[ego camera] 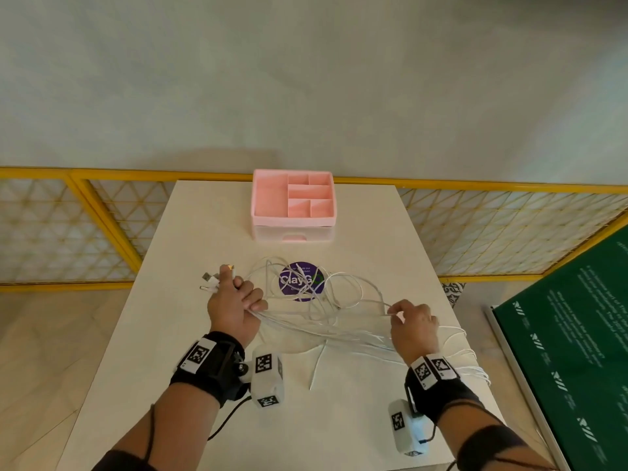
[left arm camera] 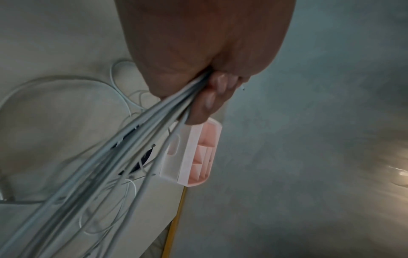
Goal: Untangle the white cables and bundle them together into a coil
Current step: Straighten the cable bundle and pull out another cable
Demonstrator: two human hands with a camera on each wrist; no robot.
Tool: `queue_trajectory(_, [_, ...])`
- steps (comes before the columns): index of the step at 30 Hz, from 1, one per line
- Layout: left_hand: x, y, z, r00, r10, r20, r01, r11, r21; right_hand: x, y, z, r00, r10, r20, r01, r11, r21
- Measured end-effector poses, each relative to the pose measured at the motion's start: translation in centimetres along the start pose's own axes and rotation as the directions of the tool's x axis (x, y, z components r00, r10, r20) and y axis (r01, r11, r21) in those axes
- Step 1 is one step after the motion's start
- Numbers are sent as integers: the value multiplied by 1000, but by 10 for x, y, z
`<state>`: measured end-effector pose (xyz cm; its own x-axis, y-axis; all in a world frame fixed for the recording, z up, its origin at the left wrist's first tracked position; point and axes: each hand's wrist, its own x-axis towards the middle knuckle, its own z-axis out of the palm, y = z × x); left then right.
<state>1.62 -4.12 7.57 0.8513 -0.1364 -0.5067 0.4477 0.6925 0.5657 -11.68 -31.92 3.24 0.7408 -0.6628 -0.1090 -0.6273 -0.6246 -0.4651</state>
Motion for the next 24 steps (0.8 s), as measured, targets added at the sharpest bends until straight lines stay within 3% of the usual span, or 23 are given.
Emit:
queue_trajectory(2, [2,2,-4,1000,-9,13,9,999,35,7,0,-8,992,29,119,-58,968,244])
queue_trajectory(3, [2,1,-5,1000,-22,15,21,998,56,7,-6,-11,980,36,194,-114,904,413])
queue_trajectory(6, [-3,-8,-4,997,-67,35,61,987,152,-1,-39,-28,963,-44,268,-192,589,785])
queue_trajectory(8, [-10,-16,-2,994,-87,67,68,965,252,-12,-69,-41,953,-167,253,-179,363,915])
queue_trajectory(10, [-15,-23,0,989,-108,105,68,941,333,-22,-96,-52,941,-272,201,-127,266,955])
queue_trajectory(13, [-20,-27,6,980,-151,126,89,913,397,-35,-124,-59,885,-449,121,19,295,955])
queue_trajectory(15, [-21,-25,10,975,-174,136,111,920,376,-43,-132,-56,834,-529,157,54,360,931])
queue_trajectory(19, [-22,-12,14,960,-192,204,138,958,252,-50,-117,-34,737,-561,377,91,635,767])
queue_trajectory(21, [-23,-9,12,962,-165,218,95,950,299,-53,-107,-21,688,-496,529,7,734,679])
queue_trajectory(22, [-24,-9,11,963,-153,220,70,935,347,-55,-106,-16,703,-435,563,-64,749,659])
queue_trajectory(24, [-31,-12,10,953,-163,255,35,897,441,-52,-108,-11,788,-262,557,-229,715,660])
